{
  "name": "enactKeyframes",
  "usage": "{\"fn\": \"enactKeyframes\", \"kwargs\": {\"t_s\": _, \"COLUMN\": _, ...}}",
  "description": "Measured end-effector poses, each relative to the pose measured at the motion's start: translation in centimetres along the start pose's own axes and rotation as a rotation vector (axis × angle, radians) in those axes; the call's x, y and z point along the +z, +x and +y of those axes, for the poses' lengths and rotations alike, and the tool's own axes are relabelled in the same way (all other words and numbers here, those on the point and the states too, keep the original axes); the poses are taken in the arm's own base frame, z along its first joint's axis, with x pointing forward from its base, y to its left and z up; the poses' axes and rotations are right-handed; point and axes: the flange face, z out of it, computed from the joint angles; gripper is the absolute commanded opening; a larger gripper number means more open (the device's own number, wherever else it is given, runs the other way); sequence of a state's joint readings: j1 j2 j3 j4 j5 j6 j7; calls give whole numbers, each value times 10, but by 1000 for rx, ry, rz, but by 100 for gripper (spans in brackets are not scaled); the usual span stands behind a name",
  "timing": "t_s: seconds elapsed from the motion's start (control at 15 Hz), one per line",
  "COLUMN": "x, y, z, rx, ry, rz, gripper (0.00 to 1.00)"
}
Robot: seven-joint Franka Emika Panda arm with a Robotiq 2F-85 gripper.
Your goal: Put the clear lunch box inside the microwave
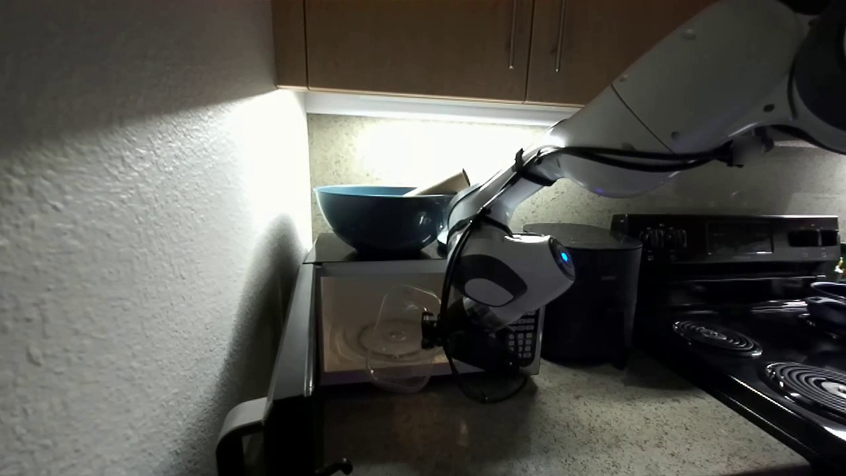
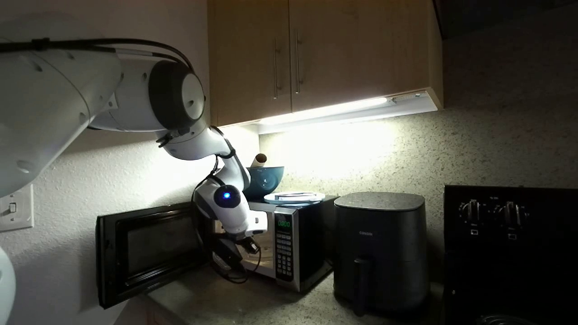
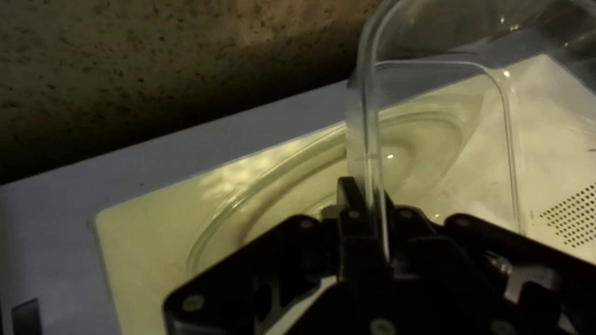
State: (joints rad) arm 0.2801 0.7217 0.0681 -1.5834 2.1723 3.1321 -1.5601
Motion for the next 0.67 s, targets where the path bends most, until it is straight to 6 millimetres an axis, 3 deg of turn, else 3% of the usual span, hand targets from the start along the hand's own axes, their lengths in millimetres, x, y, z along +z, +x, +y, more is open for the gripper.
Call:
{"fn": "enactKeyframes", "kwargs": {"t_s": 0.33, "x": 3, "y": -19, "z": -12, "rx": 23, "ry": -50, "rz": -34, "gripper": 2}}
{"fn": "enactKeyframes", "kwargs": {"t_s": 0.67, "x": -6, "y": -81, "z": -46, "rx": 137, "ry": -70, "rz": -181, "gripper": 2}}
